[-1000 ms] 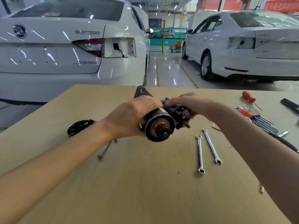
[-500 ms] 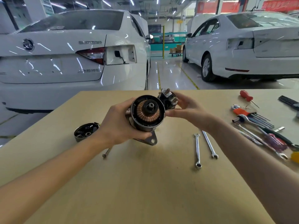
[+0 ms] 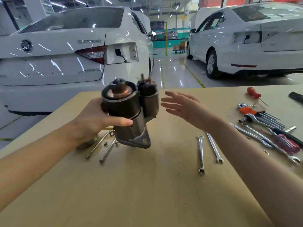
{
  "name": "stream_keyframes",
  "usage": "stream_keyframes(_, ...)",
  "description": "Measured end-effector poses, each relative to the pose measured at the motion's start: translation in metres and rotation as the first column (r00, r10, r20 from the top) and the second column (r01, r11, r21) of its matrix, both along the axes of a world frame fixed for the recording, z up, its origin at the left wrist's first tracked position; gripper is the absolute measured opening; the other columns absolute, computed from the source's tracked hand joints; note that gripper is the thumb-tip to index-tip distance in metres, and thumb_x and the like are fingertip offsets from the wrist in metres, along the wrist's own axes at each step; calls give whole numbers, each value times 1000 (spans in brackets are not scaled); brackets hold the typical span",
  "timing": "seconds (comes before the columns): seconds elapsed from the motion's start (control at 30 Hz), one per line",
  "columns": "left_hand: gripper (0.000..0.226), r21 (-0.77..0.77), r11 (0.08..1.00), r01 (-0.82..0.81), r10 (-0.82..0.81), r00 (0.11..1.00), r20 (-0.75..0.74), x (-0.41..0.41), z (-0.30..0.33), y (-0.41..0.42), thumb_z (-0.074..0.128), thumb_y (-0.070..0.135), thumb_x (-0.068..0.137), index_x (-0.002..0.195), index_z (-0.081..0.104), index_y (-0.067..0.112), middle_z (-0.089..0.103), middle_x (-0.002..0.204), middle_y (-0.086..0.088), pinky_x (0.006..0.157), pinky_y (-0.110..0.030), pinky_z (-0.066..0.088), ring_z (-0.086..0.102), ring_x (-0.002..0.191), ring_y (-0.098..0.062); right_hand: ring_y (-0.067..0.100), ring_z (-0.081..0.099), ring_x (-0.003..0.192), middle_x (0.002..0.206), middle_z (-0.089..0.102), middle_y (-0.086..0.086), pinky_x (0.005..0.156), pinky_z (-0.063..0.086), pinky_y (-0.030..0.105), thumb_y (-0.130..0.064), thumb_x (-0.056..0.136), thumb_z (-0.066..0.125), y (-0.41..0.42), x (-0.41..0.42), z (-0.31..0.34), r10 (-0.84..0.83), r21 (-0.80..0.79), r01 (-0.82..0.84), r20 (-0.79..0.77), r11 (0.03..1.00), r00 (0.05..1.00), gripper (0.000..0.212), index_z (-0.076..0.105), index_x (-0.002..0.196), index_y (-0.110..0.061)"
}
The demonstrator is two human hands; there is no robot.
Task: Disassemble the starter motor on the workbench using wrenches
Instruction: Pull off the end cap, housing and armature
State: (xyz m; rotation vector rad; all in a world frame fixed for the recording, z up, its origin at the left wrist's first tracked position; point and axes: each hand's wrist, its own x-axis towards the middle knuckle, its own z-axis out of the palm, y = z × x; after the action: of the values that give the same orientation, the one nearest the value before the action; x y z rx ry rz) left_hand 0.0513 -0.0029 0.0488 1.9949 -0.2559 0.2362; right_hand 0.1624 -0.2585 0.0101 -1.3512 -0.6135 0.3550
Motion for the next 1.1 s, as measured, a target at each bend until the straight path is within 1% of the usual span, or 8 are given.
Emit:
stream_keyframes(0.13, 49, -243, 970, 21, -10, 999, 48, -6, -17, 22, 82, 5, 44, 90, 76, 22, 75, 92, -3, 69, -25, 57, 71, 88, -20, 26, 48, 129, 141, 49, 12, 89, 47, 25, 8, 92, 47, 29, 11, -8, -37, -476, 146, 232, 867, 972, 46, 48, 136, -8)
stream_keyframes(0.27, 49, -347, 937, 47, -19, 996, 83, -16, -28, 35, 75, -7, 57, 89, 77, 29, 75, 93, -1, 67, -23, 58, 72, 87, -16, 18, 51, 123, 137, 54, 5, 96, 39, 22, -6, 87, 64, 65, 9, -17, 267, -783, 145, 371, 605, 889, 50, 52, 135, -12)
stream_keyframes(0.43, 41, -425, 905, 1, 37, 996, 80, -18, -36, 38, 65, -1, 59, 82, 78, 29, 76, 87, 1, 64, -20, 57, 73, 81, -13, 16, 63, 102, 111, 72, 0, 91, 46, 26, -12, 89, 63, 75, -1, -28, 279, -716, 363, 609, 597, 742, 25, 72, 112, -15)
stream_keyframes(0.57, 45, -423, 906, 10, 8, 999, 39, -19, -33, 39, 93, 22, 42, 84, 78, 28, 76, 88, 0, 64, -21, 56, 73, 83, -16, 19, 61, 105, 109, 72, -1, 92, 47, 33, -4, 88, 53, 67, -9, -31, 323, -683, 492, 708, 540, 628, 32, 73, 109, -17)
stream_keyframes(0.7, 50, -384, 923, -7, 27, 999, 47, -21, -29, 37, 88, 25, 38, 87, 77, 29, 75, 91, -4, 71, -28, 55, 71, 89, -26, 16, 64, 95, 102, 73, 0, 86, 47, 20, -3, 86, 56, 51, -20, -30, 141, -601, 543, 736, 586, 662, 28, 74, 105, -13)
stream_keyframes(0.83, 51, -340, 940, -12, 22, 999, 24, -23, -23, 32, 86, 26, 43, 92, 75, 23, 64, 98, -32, 78, -49, 39, 58, 87, -40, 18, 69, 76, 82, 69, 6, 75, 56, 20, 6, 87, 59, 34, -35, -15, -241, -347, 380, 381, 858, 893, 25, 69, 108, -4)
stream_keyframes(0.93, 49, -262, 965, 22, 0, 997, 82, -22, -19, 24, 85, 27, 42, 90, 76, 29, 74, 90, -11, 73, -30, 54, 70, 88, -26, 21, 71, 76, 77, 69, 11, 70, 57, 24, 10, 88, 57, 21, -42, 0, -280, -92, 286, 66, 954, 958, 19, 70, 98, 1)
stream_keyframes(1.1, 45, -176, 984, -6, 23, 996, 91, -17, -13, 12, 85, 14, 45, 85, 76, 34, 76, 87, 4, 63, -14, 52, 71, 81, -7, 25, 72, 83, 81, 72, 14, 67, 57, 25, 8, 82, 61, 9, -51, 19, -208, 145, 224, -123, 964, 970, 17, 74, 88, -3)
